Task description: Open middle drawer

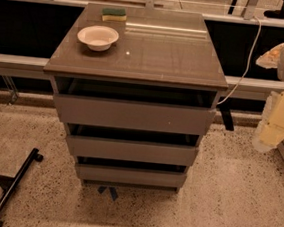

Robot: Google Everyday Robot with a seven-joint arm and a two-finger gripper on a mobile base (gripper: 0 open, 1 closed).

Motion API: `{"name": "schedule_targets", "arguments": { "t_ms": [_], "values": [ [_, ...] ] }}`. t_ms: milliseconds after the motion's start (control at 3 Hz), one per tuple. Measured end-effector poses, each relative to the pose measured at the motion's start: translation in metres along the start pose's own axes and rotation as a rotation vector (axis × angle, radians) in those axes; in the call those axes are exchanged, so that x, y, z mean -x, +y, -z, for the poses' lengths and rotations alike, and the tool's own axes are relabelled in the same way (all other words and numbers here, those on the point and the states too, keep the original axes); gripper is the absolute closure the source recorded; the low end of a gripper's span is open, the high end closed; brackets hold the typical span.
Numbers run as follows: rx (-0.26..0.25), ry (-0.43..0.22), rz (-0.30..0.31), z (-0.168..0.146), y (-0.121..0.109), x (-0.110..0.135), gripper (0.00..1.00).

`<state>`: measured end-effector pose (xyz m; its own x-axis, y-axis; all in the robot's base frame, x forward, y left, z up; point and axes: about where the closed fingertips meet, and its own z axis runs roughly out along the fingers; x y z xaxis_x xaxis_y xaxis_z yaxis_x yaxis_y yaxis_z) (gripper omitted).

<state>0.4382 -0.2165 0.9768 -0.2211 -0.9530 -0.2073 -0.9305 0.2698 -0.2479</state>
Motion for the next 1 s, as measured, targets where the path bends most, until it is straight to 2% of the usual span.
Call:
{"name": "schedule_targets", "arguments": {
  "t_ms": [333, 667, 1000],
  "values": [
    [0.0, 0.0, 0.0, 0.0, 0.0, 0.0, 0.0],
    [-0.007, -0.041, -0.01, -0.016, -0.013, -0.012, 0.0],
    [-0.021, -0.117, -0.035, -0.046, -0.035, -0.037, 0.0]
  ]
}}
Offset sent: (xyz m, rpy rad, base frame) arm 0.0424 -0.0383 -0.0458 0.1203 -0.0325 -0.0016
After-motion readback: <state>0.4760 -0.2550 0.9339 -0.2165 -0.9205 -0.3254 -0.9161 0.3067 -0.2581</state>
